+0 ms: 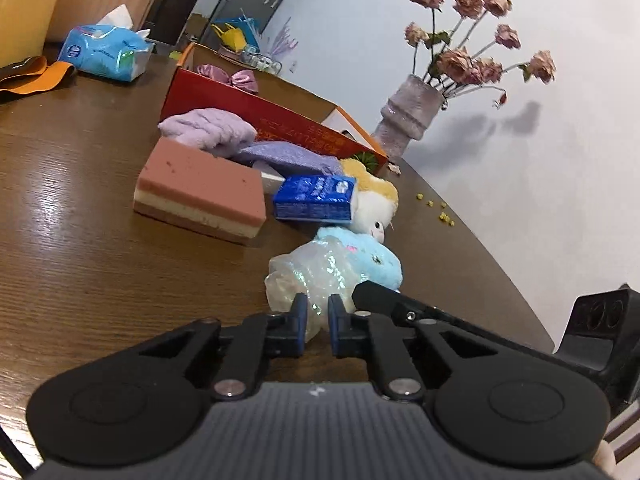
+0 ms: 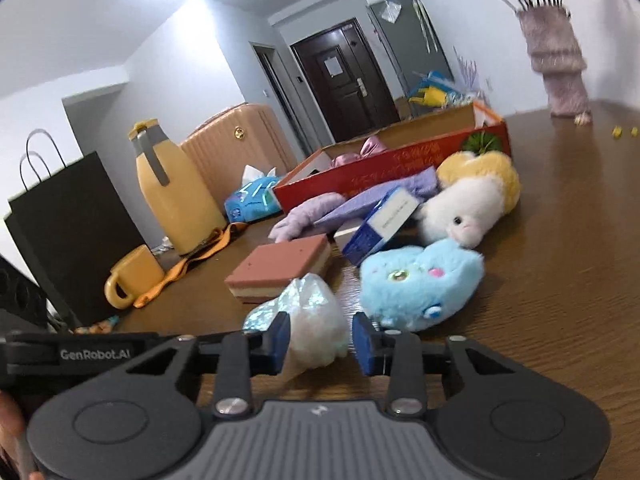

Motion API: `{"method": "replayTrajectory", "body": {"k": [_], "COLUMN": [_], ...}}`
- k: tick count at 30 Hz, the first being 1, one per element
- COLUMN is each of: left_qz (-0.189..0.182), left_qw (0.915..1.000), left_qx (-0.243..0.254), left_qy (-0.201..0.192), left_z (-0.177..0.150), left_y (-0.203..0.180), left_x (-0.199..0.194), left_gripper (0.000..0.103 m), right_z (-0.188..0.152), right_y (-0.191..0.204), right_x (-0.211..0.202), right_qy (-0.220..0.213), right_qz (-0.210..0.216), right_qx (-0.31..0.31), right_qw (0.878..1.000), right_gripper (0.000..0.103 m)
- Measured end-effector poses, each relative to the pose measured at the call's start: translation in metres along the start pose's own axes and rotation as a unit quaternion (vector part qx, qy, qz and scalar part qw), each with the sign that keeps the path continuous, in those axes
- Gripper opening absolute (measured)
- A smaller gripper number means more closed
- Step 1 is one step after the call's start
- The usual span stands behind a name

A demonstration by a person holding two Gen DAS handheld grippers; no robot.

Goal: Organize soft objects
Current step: 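Close both tools on the clear plastic bag, then lift the clear bag with both tools and carry it into the box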

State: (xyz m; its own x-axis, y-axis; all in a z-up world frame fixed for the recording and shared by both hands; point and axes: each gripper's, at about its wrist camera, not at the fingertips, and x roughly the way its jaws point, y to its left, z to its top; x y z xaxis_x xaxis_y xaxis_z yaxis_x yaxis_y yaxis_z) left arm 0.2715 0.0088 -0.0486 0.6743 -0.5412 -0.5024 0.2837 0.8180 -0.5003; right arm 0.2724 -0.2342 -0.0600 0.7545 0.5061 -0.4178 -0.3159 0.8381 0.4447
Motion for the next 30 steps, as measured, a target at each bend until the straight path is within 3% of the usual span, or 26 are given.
{"method": "replayTrajectory", "body": {"k": [9,12,15,20,30], "left_qz": [0.013,0.009,0.008,-0.010,-0.024], "left_qw": [0.9997,0.9994,0.9992,0.9995,0.9987], "left_qx": [-0.019,-0.030,-0.038,-0.030,0.023], "left_qy": [-0.008,-0.014,-0.013,-0.011,-0.038], "left_z": [0.008,0.012,0.017,0.020,0.016], "left_y": [0.010,0.013,0.019,0.018,-0.017], "left_x": [0.001,0.002,0.009,0.016,-0.014], "left_gripper": [0.011,0.019,0.021,0.005,0.003], "right_z": [0.018,0.017,0.017,0.017,0.018], "right_y": [-0.007,-0.007,-0.008,-0.006,0.010], "right_x": [0.016,0.023,0.032,0.033,-0.007], "right_qy": [-0.007,0.003,0.015,0.018,-0.020], "right_qz": [0.007,0.015,0.014,0.014,0.014], "right_qx": [0.018,0.023,0.029,0.031,0.011], "right_qw": [1.000,1.000,0.999,0.999,1.000], "right_gripper": [0.034,0.033,0.014,0.005,0.002]}}
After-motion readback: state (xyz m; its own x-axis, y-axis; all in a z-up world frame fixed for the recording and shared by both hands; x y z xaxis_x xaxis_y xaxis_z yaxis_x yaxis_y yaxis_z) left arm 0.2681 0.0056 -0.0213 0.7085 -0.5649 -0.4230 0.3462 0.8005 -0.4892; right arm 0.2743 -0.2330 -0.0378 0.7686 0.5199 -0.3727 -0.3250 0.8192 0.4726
